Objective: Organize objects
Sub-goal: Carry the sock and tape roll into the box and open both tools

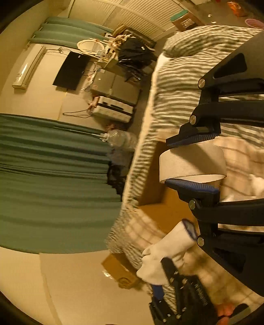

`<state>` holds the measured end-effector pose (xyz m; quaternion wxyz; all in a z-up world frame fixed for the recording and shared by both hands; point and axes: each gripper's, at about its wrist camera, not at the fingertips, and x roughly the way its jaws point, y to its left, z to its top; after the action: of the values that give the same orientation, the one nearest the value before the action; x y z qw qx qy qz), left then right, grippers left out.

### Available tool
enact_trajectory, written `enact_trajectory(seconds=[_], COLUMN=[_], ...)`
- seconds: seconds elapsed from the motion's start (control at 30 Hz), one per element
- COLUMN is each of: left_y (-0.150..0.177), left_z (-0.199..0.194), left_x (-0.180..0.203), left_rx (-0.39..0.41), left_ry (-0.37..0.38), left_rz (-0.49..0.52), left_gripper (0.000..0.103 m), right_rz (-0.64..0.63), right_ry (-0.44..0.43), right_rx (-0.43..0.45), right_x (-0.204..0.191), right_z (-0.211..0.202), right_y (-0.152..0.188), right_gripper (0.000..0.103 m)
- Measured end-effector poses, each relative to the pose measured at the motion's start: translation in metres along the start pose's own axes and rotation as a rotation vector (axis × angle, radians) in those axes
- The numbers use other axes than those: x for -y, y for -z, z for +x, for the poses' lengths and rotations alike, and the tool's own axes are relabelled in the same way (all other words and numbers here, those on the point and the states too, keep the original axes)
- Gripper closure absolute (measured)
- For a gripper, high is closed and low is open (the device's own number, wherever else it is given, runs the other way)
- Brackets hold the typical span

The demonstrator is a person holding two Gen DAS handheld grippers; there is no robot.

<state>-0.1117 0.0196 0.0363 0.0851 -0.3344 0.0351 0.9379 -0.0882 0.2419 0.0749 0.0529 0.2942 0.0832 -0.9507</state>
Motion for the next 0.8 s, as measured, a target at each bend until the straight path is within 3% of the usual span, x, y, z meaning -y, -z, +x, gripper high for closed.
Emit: enact_trajectory(seconds=[0.13,0.23,0.47,0.67,0.7,0.77,0.8], left_y=[-0.027,-0.036,-0.027,-0.017,-0.015,-0.014,-0.016], left_z=[0.032,0.062,0.131,0.152,0.152,0.149,0.145], left_x=[0.011,0.020,0.033,0.036,0.036,0.035,0.034], left_rx=[0.013,0.002,-0.070,-0.091,-0.095,-0.098,-0.093], left_ry=[-0.002,0.007,0.013,0.029,0.036,0.042,0.037], left_rz=[0.020,0.031,0.055,0.058,0.056,0.047,0.040], left_gripper=[0.053,0.053,0.053,0.052,0.047,0.041,0.028], right_rz=[0.030,0.051,0.098,0.134,0.145,0.155,0.158], right_ry=[-0.006,-0.018,-0.039,-0.057,-0.056,-0.047,-0.035], right_rx=[0.011,-0.006,-0.076,-0.100,-0.100,-0.098,-0.093], right_x=[0.006,0.007,0.011,0.016,0.020,0.025,0.028], right_z=[0.036,0.068,0.132,0.156,0.156,0.151,0.147], right_y=[-0.031,-0.035,-0.013,0.010,0.010,0.010,0.009], right_gripper=[0.070,0.071,0.071,0.071,0.070,0.056,0.037])
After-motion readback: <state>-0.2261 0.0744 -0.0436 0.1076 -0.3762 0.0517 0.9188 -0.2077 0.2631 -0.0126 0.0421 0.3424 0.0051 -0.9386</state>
